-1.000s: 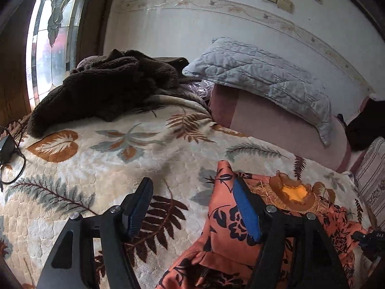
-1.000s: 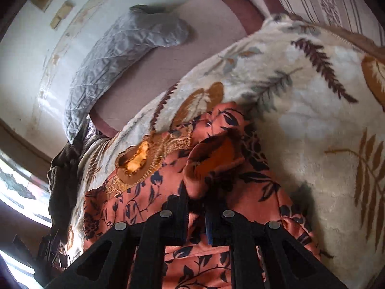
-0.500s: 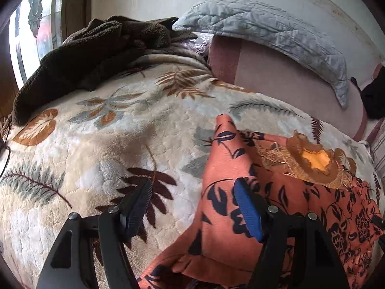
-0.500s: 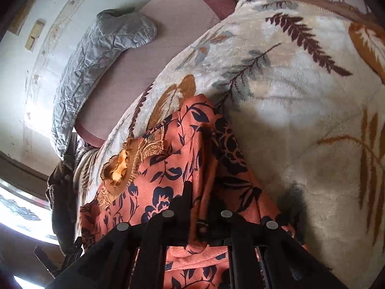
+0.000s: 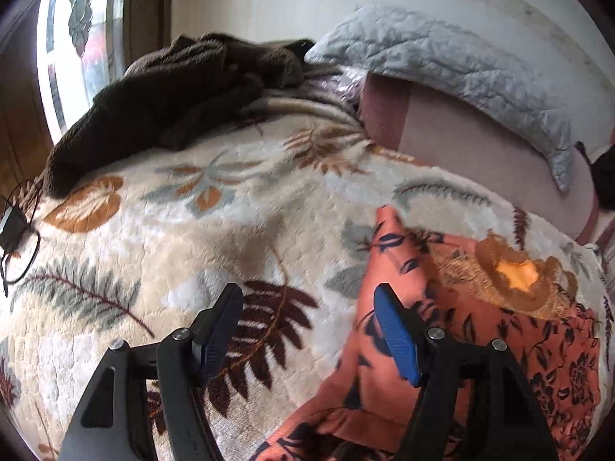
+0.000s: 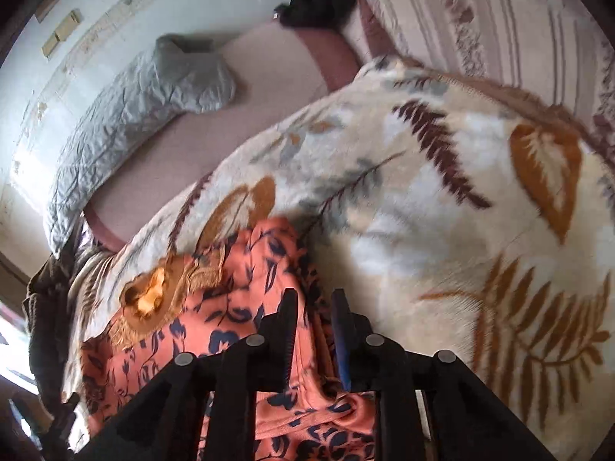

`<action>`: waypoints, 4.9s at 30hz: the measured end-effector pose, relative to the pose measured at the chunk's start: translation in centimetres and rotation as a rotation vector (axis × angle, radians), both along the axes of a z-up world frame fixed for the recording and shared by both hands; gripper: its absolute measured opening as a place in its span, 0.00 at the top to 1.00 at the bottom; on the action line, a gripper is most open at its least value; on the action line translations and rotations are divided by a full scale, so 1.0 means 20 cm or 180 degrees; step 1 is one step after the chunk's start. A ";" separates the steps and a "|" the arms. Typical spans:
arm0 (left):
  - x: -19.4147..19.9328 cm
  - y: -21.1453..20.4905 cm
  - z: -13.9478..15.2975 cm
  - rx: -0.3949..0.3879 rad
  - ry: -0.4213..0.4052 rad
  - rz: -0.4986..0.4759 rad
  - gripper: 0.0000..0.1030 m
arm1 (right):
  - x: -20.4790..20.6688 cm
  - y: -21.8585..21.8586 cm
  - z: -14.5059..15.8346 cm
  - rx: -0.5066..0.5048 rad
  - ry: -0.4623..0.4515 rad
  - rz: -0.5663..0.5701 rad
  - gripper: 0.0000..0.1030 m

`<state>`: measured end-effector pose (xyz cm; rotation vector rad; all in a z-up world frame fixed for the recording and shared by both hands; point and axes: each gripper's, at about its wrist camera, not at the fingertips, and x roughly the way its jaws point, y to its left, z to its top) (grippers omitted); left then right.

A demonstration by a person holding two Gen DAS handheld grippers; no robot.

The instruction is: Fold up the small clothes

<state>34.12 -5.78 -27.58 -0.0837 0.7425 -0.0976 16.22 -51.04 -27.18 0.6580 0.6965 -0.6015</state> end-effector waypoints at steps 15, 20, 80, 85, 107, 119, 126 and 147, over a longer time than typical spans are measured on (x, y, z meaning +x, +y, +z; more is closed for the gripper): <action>0.11 -0.27 -0.27 0.0550 0.0610 -0.0608 0.17 | 0.55 0.40 -0.31 0.0064 0.0252 0.1273 0.78; 0.12 -0.22 -0.28 0.0371 0.0752 -0.0553 0.14 | 0.58 0.35 -0.31 0.0145 0.0155 0.1176 0.79; 0.02 -0.17 -0.15 0.0489 0.0409 -0.0611 0.12 | 0.41 0.72 -0.15 0.0095 0.0428 0.1888 0.77; 0.02 -0.19 -0.16 0.0557 0.0391 -0.0627 0.12 | 0.52 0.90 -0.21 0.0064 0.0582 0.2254 0.76; -0.09 -0.40 -0.26 0.0904 0.0538 -0.1080 0.04 | 0.41 0.70 -0.14 -0.0153 0.0483 0.1747 0.44; -0.04 -0.32 -0.26 0.0598 0.0674 -0.0868 0.00 | 0.29 0.23 -0.26 0.0341 0.0505 0.0917 0.53; -0.06 -0.31 -0.22 0.0801 0.0533 -0.0794 0.00 | 0.17 0.16 -0.11 0.0376 0.0136 0.0749 0.54; -0.32 0.24 0.00 0.0413 0.0504 -0.0787 0.00 | -0.48 0.10 -0.05 0.0759 -0.0001 0.0695 0.42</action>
